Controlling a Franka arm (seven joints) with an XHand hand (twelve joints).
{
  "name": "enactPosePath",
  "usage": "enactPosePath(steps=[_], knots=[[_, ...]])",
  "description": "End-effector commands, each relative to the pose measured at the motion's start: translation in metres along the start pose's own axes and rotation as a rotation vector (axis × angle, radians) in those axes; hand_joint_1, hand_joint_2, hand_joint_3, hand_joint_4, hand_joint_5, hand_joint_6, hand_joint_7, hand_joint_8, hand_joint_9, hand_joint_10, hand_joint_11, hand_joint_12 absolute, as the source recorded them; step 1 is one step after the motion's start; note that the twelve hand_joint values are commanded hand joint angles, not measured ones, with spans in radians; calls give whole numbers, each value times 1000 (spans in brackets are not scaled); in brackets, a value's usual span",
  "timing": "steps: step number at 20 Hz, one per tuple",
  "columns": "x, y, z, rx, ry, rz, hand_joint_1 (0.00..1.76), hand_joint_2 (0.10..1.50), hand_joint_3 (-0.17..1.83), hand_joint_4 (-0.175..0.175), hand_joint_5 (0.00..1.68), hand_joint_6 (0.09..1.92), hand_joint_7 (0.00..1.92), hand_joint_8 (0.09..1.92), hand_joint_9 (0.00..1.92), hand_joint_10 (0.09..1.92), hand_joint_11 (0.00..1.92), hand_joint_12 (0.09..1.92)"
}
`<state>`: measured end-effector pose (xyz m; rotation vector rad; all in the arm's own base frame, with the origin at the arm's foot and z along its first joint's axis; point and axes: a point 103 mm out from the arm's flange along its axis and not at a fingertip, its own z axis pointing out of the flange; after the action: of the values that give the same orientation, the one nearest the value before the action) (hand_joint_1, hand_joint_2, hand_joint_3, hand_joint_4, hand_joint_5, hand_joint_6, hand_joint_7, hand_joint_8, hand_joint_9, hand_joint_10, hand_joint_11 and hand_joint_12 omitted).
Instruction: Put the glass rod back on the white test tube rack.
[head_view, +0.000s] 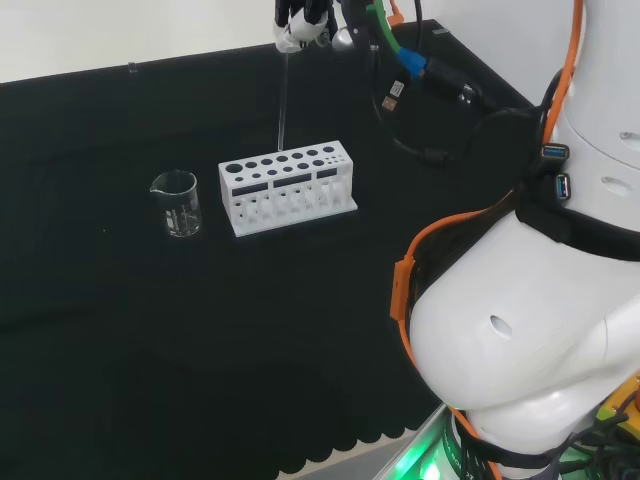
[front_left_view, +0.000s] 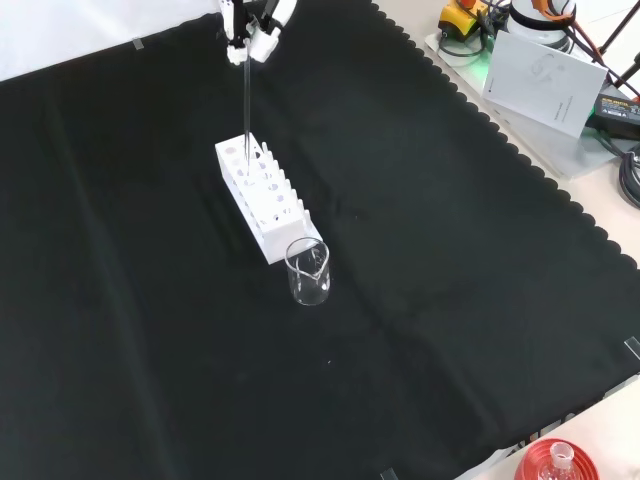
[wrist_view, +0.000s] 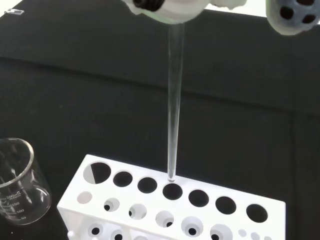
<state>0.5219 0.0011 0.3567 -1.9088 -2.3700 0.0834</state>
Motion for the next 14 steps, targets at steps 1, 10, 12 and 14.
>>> enactPosePath(steps=[1, 10, 12, 14], knots=[[0, 1, 2, 5, -1, 0, 1332, 1015, -175, -175, 1460, 87, 1646, 87, 1818, 87, 1685, 363], [-8, 6, 4, 14, 3, 9, 1332, 1015, -175, -175, 1460, 87, 1646, 87, 1819, 87, 1684, 363], [-9, 7, 6, 19, 0, 9, 1332, 1015, -175, -175, 1460, 87, 1646, 87, 1819, 87, 1684, 362], [-10, 9, 9, 33, -2, 8, 1331, 1015, -175, -175, 1460, 87, 1646, 87, 1819, 87, 1684, 362]])
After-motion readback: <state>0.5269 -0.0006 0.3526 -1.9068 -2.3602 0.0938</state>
